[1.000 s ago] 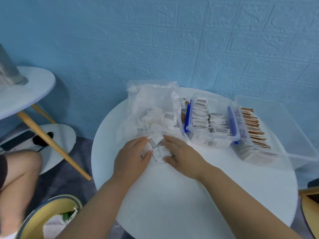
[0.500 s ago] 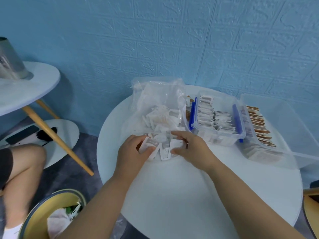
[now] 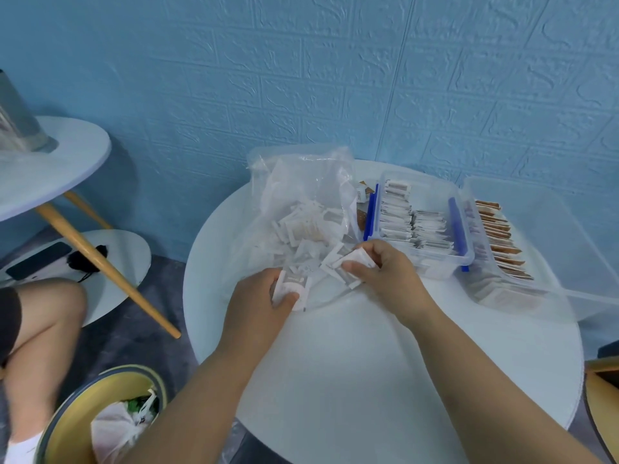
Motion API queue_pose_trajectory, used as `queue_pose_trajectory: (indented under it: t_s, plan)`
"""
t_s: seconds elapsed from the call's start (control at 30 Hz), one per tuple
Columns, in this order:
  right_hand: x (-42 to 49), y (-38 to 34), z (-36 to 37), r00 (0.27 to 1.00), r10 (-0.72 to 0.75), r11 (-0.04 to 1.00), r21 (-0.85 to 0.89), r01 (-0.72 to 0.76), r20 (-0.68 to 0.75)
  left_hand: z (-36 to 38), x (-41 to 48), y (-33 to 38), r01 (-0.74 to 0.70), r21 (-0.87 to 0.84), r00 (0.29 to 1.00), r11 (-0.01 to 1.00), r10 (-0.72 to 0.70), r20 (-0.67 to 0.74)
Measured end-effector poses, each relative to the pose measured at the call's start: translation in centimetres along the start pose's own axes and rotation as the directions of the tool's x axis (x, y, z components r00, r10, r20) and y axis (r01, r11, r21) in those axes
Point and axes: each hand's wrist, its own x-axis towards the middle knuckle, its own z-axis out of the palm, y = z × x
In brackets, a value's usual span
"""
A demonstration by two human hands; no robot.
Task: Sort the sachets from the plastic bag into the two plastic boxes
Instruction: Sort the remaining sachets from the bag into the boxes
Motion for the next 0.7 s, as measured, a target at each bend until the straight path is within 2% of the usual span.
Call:
queue_pose_trajectory:
  t_s: [0.1,0.2,0.33,0.53,0.7]
  plan:
    - [-0.1,0.1,0.3,0.999,0.024,1.000,0.017,-0.024,0.026,0.2,-0.2,0.4,0.044,-0.010,0.999,0.999,-0.044,0.026]
    - [-0.1,0.1,0.8,0.999,0.021,0.999,-0.025,-0.020,0.044,0.2,-0.4,0.7,0.076,-0.093,0.997,0.993,-0.074,0.019]
    - [-0.2,0.0,0.8,0.999,0.020,1.000,0.001,-0.020,0.038,0.1,-0.4,0.7,0.144,-0.178,0.989,0.973,-0.145,0.006]
    - [-0.9,0.1,0.2,0.997,0.010,0.987,0.156,-0.021,0.070,0.2,-0.2,0.9,0.191,-0.169,0.980,0.967,-0.196,-0.017]
    - [-1.3,0.6,1.1,0.989,-0.004,0.999,0.032,-0.001,0.146,-0.1,-0.2,1.4,0.247,-0.281,0.969,0.927,-0.242,0.054]
